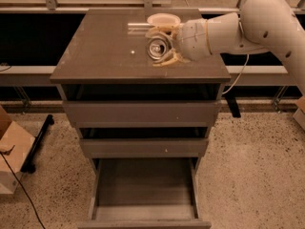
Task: Pick 7up can from bottom drawer and place on counter
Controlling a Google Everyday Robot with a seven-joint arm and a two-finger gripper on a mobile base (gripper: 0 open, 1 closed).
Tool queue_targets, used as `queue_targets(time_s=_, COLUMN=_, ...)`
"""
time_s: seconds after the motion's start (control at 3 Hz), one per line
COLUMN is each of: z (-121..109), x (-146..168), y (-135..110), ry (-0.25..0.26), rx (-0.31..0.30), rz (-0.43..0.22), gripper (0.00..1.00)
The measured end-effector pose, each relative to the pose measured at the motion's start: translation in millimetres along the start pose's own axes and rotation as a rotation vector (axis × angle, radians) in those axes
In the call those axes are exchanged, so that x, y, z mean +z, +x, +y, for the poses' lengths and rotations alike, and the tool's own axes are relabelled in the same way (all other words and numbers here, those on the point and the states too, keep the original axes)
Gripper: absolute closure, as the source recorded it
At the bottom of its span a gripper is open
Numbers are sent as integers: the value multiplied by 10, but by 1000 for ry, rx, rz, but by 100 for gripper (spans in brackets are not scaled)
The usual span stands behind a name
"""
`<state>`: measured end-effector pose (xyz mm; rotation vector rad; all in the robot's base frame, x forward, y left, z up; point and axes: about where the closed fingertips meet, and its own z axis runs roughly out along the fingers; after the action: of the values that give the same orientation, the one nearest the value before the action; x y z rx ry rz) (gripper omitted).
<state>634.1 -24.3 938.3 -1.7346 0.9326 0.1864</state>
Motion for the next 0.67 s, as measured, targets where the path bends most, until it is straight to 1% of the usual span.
queue_targets(time_s=0.33, z=-243, x=247, y=323, ry=17, rx=-45, rz=88, gripper=100)
queue_targets(time_s=0.67, z=-341, x=411, y=509, ry=22, rx=-69, rz=134, gripper=100)
